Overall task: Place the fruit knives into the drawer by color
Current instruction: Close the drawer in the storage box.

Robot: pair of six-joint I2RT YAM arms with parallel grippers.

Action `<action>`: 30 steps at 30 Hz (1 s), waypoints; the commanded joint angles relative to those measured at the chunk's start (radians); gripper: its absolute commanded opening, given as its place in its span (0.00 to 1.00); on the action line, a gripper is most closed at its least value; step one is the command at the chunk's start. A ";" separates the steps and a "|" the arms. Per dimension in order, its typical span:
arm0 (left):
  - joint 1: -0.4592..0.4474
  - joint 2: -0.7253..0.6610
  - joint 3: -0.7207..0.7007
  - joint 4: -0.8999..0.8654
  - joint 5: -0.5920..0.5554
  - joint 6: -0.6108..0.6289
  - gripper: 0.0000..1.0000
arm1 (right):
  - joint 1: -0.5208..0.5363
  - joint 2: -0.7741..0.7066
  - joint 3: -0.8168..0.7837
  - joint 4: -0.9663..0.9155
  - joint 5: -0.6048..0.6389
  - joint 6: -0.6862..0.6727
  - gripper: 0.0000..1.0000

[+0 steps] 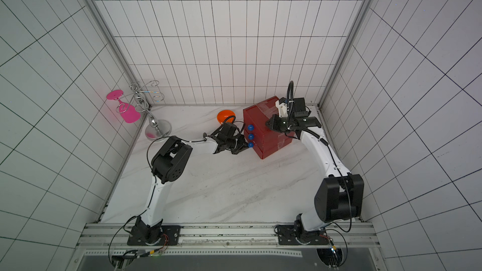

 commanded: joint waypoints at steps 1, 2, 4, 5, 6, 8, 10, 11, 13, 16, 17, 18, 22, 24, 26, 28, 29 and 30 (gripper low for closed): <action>-0.009 -0.027 0.001 0.065 0.012 -0.005 0.00 | 0.023 0.150 -0.195 -0.395 0.172 0.018 0.16; -0.008 -0.040 -0.010 0.065 0.009 0.001 0.00 | 0.023 0.143 -0.191 -0.393 0.171 0.021 0.16; -0.004 -0.069 -0.035 0.061 0.002 0.010 0.00 | 0.021 0.133 -0.181 -0.392 0.173 0.027 0.16; -0.001 -0.087 -0.048 0.057 -0.003 0.017 0.00 | 0.022 0.128 -0.175 -0.392 0.175 0.031 0.16; 0.003 -0.106 -0.060 0.047 -0.007 0.029 0.00 | 0.022 0.121 -0.167 -0.391 0.176 0.034 0.16; 0.009 -0.147 -0.085 0.020 -0.027 0.057 0.00 | 0.022 0.111 -0.153 -0.388 0.180 0.042 0.16; 0.017 -0.191 -0.116 -0.008 -0.058 0.087 0.00 | 0.021 0.102 -0.136 -0.383 0.179 0.049 0.16; 0.023 -0.216 -0.136 -0.023 -0.076 0.103 0.00 | 0.021 0.099 -0.126 -0.381 0.180 0.053 0.16; 0.035 -0.256 -0.172 -0.041 -0.094 0.126 0.00 | 0.022 0.091 -0.108 -0.376 0.176 0.059 0.16; 0.057 -0.320 -0.233 -0.062 -0.111 0.156 0.00 | 0.022 0.079 -0.079 -0.361 0.168 0.065 0.16; 0.065 -0.346 -0.252 -0.073 -0.120 0.170 0.00 | 0.022 0.075 -0.068 -0.356 0.165 0.066 0.16; 0.071 -0.374 -0.272 -0.086 -0.131 0.186 0.00 | 0.021 0.074 -0.054 -0.353 0.164 0.065 0.16; 0.092 -0.480 -0.337 -0.137 -0.192 0.253 0.00 | 0.022 0.067 -0.010 -0.317 0.149 0.067 0.16; 0.101 -0.534 -0.357 -0.172 -0.222 0.294 0.00 | 0.021 0.067 0.021 -0.298 0.141 0.067 0.17; 0.108 -0.580 -0.368 -0.210 -0.249 0.336 0.00 | 0.022 0.063 0.050 -0.280 0.142 0.067 0.17; 0.116 -0.627 -0.374 -0.248 -0.281 0.378 0.00 | 0.021 0.057 0.082 -0.268 0.148 0.063 0.17; 0.118 -0.653 -0.378 -0.266 -0.301 0.402 0.00 | 0.021 0.050 0.096 -0.258 0.153 0.060 0.17; 0.120 -0.676 -0.380 -0.280 -0.317 0.420 0.00 | 0.021 0.042 0.107 -0.249 0.157 0.057 0.17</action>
